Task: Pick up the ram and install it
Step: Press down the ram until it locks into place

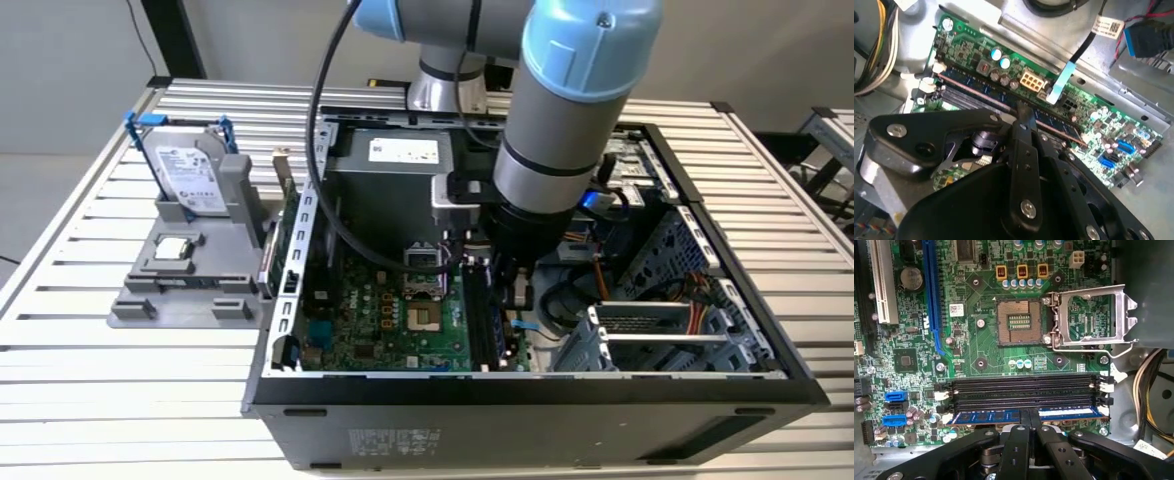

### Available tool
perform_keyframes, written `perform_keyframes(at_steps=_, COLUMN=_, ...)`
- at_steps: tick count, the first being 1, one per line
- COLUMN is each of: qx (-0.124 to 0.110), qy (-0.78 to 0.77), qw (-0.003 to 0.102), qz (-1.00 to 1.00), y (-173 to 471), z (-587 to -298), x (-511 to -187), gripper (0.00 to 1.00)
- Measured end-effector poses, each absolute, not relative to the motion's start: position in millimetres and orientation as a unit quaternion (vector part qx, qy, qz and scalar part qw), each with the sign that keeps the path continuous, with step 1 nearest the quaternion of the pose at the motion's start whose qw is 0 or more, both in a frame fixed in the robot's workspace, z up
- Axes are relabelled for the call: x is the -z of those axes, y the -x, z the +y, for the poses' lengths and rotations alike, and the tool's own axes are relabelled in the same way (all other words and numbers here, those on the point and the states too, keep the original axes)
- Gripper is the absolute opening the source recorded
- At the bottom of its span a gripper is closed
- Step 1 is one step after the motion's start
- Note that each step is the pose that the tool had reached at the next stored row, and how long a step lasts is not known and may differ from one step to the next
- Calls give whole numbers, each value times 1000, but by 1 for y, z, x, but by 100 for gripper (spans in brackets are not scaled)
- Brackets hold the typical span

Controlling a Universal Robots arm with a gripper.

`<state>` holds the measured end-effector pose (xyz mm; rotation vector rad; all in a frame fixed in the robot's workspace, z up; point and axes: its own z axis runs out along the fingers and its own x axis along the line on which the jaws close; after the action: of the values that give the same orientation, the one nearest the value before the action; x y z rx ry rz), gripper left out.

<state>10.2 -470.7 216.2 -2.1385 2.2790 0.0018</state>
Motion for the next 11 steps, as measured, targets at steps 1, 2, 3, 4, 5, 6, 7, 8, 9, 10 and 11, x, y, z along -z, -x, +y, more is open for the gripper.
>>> perform_keyframes(at_steps=1, qx=0, qy=684, qw=8, qz=729, y=-10, z=-470, x=-218, gripper=0)
perform_keyframes(at_steps=2, qx=-1, qy=684, qw=9, qz=729, y=-10, z=-470, x=-221, gripper=0)
perform_keyframes(at_steps=3, qx=-2, qy=684, qw=11, qz=729, y=-10, z=-470, x=-224, gripper=0)
perform_keyframes(at_steps=4, qx=-2, qy=684, qw=10, qz=729, y=-10, z=-470, x=-229, gripper=0)
perform_keyframes(at_steps=5, qx=-2, qy=684, qw=10, qz=729, y=-10, z=-471, x=-234, gripper=0)
perform_keyframes(at_steps=6, qx=-2, qy=684, qw=10, qz=729, y=-10, z=-471, x=-238, gripper=0)
perform_keyframes(at_steps=7, qx=-2, qy=684, qw=10, qz=729, y=-10, z=-471, x=-243, gripper=0)
perform_keyframes(at_steps=8, qx=-2, qy=684, qw=10, qz=729, y=-10, z=-471, x=-247, gripper=0)
perform_keyframes(at_steps=9, qx=-2, qy=684, qw=10, qz=729, y=-10, z=-471, x=-252, gripper=0)
perform_keyframes(at_steps=10, qx=-2, qy=684, qw=10, qz=729, y=-10, z=-471, x=-256, gripper=0)
perform_keyframes(at_steps=11, qx=-2, qy=684, qw=10, qz=729, y=-10, z=-471, x=-261, gripper=0)
